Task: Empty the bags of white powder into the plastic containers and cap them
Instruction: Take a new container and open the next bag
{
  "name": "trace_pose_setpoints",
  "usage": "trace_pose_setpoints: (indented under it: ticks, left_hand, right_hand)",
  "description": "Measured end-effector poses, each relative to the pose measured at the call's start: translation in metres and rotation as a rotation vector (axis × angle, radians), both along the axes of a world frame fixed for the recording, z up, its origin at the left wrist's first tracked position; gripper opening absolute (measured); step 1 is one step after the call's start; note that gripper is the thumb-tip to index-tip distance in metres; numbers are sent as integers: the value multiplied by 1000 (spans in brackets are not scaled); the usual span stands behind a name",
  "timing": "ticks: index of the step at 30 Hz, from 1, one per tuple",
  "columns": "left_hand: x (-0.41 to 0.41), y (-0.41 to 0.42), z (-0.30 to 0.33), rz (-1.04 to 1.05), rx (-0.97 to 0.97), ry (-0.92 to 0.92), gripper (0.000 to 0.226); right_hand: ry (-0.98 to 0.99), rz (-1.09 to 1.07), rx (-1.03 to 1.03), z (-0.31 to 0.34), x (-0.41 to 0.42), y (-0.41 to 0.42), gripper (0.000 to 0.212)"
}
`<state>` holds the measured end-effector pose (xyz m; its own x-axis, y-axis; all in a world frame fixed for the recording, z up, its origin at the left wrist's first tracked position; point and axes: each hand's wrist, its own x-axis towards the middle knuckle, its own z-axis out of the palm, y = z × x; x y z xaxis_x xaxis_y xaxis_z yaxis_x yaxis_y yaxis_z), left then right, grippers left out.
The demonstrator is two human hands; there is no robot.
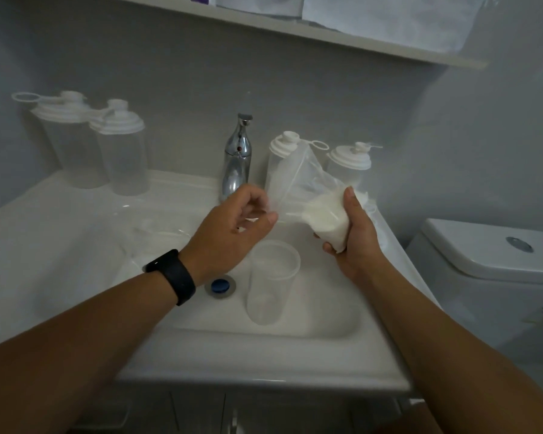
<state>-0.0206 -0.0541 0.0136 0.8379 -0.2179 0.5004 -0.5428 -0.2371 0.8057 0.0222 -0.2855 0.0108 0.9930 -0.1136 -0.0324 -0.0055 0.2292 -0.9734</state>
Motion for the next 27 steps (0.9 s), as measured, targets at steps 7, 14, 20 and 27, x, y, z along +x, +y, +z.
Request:
trace_pose_setpoints:
  ticks: [7,14,20,27]
  left_hand:
    - [17,20,-9,-389,311,412,103]
    - [15,13,-34,-340,361,581,75]
    - [26,24,-32,-101,353,493,80]
    - [48,41,-36,-89,361,485,104]
  right_hand:
    - [-32,-21,33,6,0,-11,61]
    - [-51,26,81,8,-5,-10,51]
    - [-13,63,50,4,2,-1,68]
    - [-98,105,-67,-4,14,7,64]
